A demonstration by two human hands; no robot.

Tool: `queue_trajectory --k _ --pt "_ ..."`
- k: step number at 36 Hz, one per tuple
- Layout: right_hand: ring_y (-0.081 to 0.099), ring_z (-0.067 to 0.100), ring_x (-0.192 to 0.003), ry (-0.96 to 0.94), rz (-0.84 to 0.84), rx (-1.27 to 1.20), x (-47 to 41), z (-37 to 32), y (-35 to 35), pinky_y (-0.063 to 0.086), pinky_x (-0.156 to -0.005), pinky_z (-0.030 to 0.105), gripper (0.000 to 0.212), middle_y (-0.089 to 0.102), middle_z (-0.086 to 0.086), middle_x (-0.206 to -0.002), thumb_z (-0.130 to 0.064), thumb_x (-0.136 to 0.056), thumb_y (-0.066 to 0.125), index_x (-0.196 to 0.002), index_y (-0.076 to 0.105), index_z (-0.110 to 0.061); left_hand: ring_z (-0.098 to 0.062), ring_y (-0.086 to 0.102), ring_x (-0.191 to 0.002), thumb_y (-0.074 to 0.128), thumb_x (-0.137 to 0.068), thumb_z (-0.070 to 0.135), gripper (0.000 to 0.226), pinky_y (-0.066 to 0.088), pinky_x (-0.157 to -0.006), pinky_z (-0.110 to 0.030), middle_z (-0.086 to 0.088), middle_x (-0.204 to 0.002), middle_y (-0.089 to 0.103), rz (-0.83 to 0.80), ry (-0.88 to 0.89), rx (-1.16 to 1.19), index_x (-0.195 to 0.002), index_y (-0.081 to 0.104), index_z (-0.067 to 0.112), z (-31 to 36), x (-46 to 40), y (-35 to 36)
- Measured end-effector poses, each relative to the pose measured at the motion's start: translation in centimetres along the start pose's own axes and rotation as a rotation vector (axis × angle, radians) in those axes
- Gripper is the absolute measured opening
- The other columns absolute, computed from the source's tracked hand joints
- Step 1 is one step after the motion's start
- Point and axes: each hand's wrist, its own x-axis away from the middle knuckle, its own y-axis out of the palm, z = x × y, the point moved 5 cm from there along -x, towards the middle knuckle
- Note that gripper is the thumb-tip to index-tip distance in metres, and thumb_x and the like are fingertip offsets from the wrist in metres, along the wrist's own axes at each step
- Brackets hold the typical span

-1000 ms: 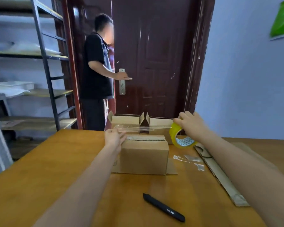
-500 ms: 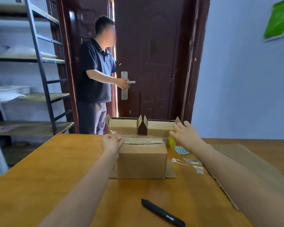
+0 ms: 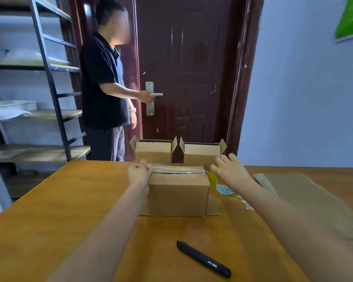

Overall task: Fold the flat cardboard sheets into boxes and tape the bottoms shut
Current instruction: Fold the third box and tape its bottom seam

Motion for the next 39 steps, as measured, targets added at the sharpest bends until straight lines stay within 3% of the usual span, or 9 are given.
queue_trajectory --k 4,9,13,17,22,32,37,39 --pt "0.038 0.031 -0.125 0.015 -0.024 -0.042 0.0 -0.9 0.6 0.030 -0.099 0.038 0.051 0.043 0.014 -0.132 -0.010 -0.089 0.056 -0.136 0.037 -0.012 -0.018 0.060 -0.097 0.045 -0.099 0.006 0.022 0.048 -0.087 -0.023 -0.003 -0.110 0.056 0.014 -0.006 0.010 -0.077 0.050 0.008 -0.1 0.1 -0.1" --pt "0.037 0.031 -0.124 0.037 -0.041 -0.057 0.1 -1.4 1.0 0.029 -0.099 0.039 0.058 0.040 0.015 -0.135 -0.006 -0.088 0.057 -0.140 0.031 -0.012 -0.013 0.056 -0.075 0.045 -0.098 0.008 0.017 0.046 -0.074 -0.023 0.005 -0.080 0.057 0.046 0.014 -0.051 -0.083 0.053 0.008 -0.3 0.2 -0.2" --pt "0.036 0.031 -0.125 0.042 -0.042 -0.058 0.1 -1.5 1.2 0.029 -0.100 0.039 0.062 0.039 0.014 -0.136 -0.009 -0.086 0.061 -0.141 0.031 -0.014 -0.017 0.052 -0.083 0.047 -0.099 0.013 0.014 0.041 -0.080 -0.030 0.001 -0.084 0.057 0.091 0.029 -0.113 -0.092 0.056 0.004 -1.1 0.3 -0.7" --pt "0.037 0.031 -0.124 0.044 -0.038 -0.067 0.1 -1.6 1.4 0.029 -0.100 0.039 0.058 0.040 0.014 -0.134 -0.009 -0.088 0.058 -0.140 0.032 -0.014 -0.011 0.051 -0.074 0.048 -0.099 0.014 0.014 0.040 -0.069 -0.026 0.004 -0.081 0.055 0.097 0.003 -0.100 -0.098 0.057 0.004 -2.0 0.6 -1.3" --pt "0.039 0.031 -0.122 0.053 -0.039 -0.079 0.1 -1.8 1.5 0.030 -0.099 0.039 0.058 0.042 0.014 -0.132 -0.009 -0.087 0.059 -0.139 0.034 -0.014 -0.017 0.056 -0.074 0.054 -0.097 0.020 0.016 0.044 -0.060 -0.025 -0.009 -0.094 0.061 0.094 -0.027 -0.088 -0.096 0.057 0.004 -1.8 0.7 -1.3" --pt "0.037 0.031 -0.125 0.059 -0.040 -0.116 0.4 -1.7 1.4 0.029 -0.101 0.039 0.052 0.041 0.014 -0.135 -0.016 -0.092 0.053 -0.141 0.032 -0.014 -0.026 0.050 -0.094 0.053 -0.097 0.017 0.023 0.036 -0.081 -0.037 -0.013 -0.106 0.058 0.123 -0.084 -0.188 -0.111 0.057 -0.001 -1.9 0.9 -1.5" --pt "0.038 0.031 -0.123 0.068 -0.039 -0.135 0.6 -1.7 1.5 0.029 -0.099 0.038 0.049 0.041 0.014 -0.132 -0.012 -0.092 0.052 -0.138 0.034 -0.013 -0.030 0.048 -0.097 0.052 -0.095 0.017 0.027 0.038 -0.084 -0.042 -0.009 -0.097 0.053 0.107 -0.162 -0.253 -0.116 0.061 0.002 -2.1 1.3 -1.7" --pt "0.039 0.031 -0.122 0.072 -0.033 -0.147 0.5 -1.7 1.6 0.030 -0.098 0.038 0.048 0.042 0.014 -0.131 -0.012 -0.091 0.052 -0.136 0.035 -0.013 -0.029 0.048 -0.091 0.053 -0.094 0.019 0.028 0.040 -0.078 -0.039 -0.007 -0.086 0.054 0.105 -0.185 -0.270 -0.115 0.062 0.002 -2.2 1.0 -1.8"
